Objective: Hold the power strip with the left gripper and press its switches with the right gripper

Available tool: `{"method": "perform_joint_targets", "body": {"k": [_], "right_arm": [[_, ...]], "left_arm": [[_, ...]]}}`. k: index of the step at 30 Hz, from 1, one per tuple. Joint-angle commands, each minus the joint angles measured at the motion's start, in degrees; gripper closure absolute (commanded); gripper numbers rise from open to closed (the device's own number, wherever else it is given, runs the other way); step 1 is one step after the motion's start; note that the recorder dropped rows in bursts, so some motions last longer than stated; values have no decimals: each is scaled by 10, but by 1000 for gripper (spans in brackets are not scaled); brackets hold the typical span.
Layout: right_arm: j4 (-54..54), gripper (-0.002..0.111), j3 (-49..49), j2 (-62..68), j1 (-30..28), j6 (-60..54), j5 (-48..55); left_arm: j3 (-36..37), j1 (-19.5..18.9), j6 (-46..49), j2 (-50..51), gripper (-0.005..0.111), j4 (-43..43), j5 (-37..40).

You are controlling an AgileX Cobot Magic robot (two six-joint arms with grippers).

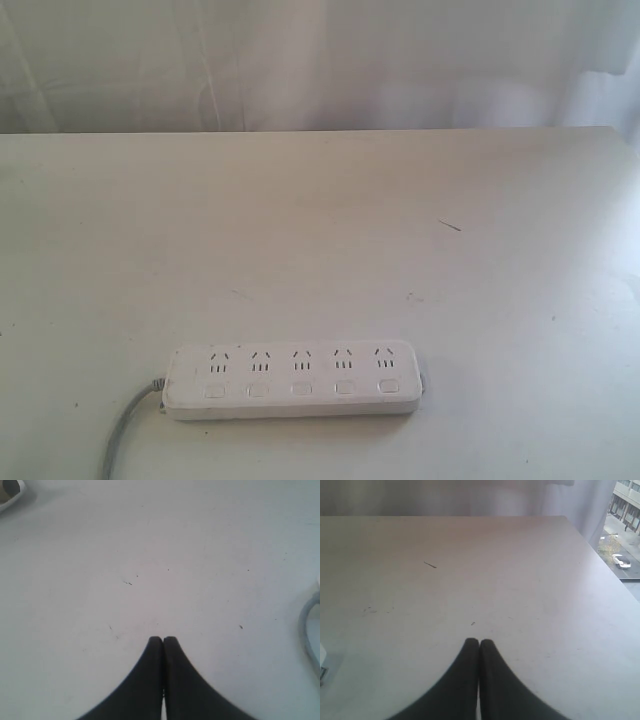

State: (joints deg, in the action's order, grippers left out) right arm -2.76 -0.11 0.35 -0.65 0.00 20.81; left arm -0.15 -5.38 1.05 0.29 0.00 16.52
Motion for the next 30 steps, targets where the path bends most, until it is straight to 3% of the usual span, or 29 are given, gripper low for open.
{"method": "perform_joint_targets", "body": {"k": [1,6,13,30], "right_arm": [[-1,108,1,-4,0,0,-5],[-1,108,1,-4,0,0,-5],[-1,108,1,-4,0,0,-5],[-1,108,1,-4,0,0,-5]], "left_arm": [[1,-2,-78,-3,107,-6,3],[1,-2,-66,-3,107,-6,3],[1,-2,138,-3,107,-3,3],[1,-2,138,-3,107,-7,-4]]}}
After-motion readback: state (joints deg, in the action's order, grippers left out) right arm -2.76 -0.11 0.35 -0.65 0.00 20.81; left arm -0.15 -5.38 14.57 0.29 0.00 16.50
